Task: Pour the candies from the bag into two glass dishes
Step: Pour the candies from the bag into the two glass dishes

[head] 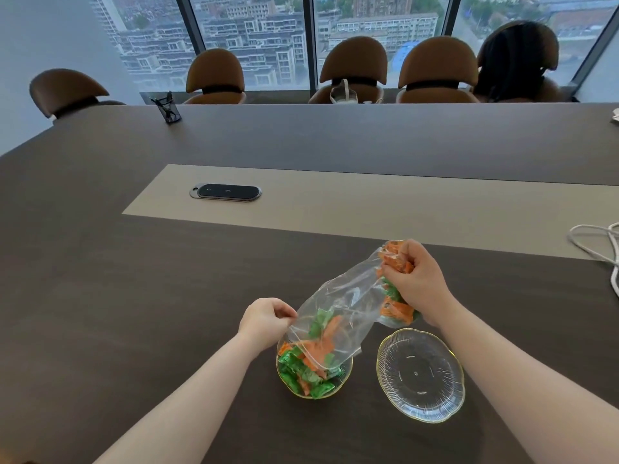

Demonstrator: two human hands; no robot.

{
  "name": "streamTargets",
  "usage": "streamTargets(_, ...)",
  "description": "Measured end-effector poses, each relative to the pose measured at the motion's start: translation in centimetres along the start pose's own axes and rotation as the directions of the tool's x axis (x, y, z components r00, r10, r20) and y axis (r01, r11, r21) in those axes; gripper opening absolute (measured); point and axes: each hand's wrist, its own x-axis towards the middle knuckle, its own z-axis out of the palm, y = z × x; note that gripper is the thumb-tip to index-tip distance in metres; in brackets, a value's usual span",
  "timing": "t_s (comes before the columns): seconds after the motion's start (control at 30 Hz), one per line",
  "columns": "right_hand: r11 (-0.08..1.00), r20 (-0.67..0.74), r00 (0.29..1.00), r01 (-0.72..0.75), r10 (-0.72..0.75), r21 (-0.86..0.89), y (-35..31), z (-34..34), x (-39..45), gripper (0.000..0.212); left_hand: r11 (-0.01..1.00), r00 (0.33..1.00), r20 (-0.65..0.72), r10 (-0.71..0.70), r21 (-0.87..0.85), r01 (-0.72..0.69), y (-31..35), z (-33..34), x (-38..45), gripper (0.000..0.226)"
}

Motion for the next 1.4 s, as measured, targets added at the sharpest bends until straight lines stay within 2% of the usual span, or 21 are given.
streamTargets(0.33, 0.99, -0.02, 0.99, -0.138, 0.138, 0.003, 2.6, -1.2, -1.3, 0.027, 0.999, 0.999, -0.022, 0.046, 0.009, -0.046, 1.5, -1.1, -0.3, 0.022)
streamTargets(0.73, 0.978, -0.074, 0.976, -0.203, 0.207, 0.055, 3.5, -4.5, -1.7, 0.031, 0.992, 0.993, -0.012, 0.115, 0.044, -0.114, 4.6, -0.6, -0.5, 0.023)
streamTargets(1.13, 0.974, -0.115, 0.971, -0.217, 0.209, -0.059, 5.8, -12.9, -3.5, 0.022, 0.975, 0.976, 0.131, 0.173, 0.115, -0.188, 9.4, 6.2, -1.8, 0.014)
streamTargets(1.27, 0.978, -0.072, 0.988, -0.147, 0.138, -0.15, 6.2, -14.4, -3.8, 0.03, 0.943, 0.962, 0.187, 0.196, 0.234, -0.238, 9.7, 8.3, -2.4, 0.026)
streamTargets(1.4, 0.963, -0.019, 0.999, -0.045, 0.042, -0.267, 6.5, -15.1, -4.0, 0.039, 0.919, 0.956, 0.233, 0.177, 0.308, -0.245, 9.7, 10.1, -2.8, 0.028)
